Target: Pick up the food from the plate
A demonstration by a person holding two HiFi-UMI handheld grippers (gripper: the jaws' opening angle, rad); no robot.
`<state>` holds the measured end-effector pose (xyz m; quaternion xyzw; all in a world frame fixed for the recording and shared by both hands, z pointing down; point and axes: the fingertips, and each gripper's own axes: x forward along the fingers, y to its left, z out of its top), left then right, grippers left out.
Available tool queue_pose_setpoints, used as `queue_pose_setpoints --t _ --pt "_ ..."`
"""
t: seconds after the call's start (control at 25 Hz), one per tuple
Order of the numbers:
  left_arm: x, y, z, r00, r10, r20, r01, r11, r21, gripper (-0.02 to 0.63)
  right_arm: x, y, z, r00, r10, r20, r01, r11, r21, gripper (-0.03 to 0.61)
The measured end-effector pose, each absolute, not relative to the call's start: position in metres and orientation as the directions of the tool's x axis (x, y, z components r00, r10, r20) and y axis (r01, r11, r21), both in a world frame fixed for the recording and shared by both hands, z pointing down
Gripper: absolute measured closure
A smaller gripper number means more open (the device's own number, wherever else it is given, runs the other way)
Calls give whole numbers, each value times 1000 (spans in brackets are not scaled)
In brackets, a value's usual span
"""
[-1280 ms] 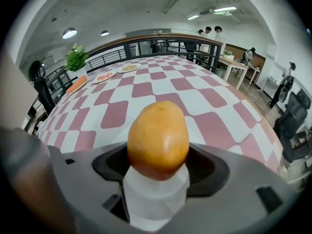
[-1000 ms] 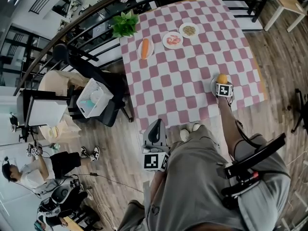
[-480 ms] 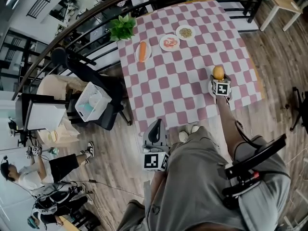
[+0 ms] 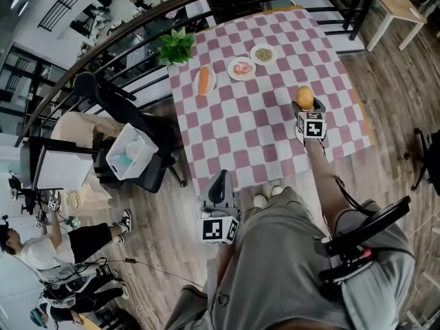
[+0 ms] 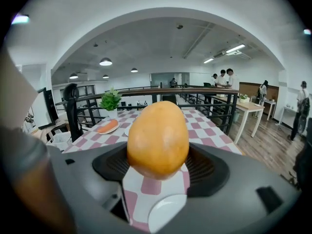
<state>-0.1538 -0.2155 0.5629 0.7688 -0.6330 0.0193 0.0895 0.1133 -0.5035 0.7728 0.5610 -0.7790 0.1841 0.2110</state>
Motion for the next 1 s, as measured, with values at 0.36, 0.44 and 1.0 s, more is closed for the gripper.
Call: queue_pose_setpoints --t 0.36,0.44,1.0 --pt "-189 -221 548 164 -983 86 -984 -157 89 604 63 -487 690 -378 -830 410 -914 405 -23 232" --pt "-196 -223 546 158 -985 75 -985 -151 86 604 52 -481 670 -403 -834 377 -903 429 -15 232" --pt "-212 -223 511 147 -988 -48 -986 -150 73 604 -9 -386 527 -590 -800 111 -796 599 85 232"
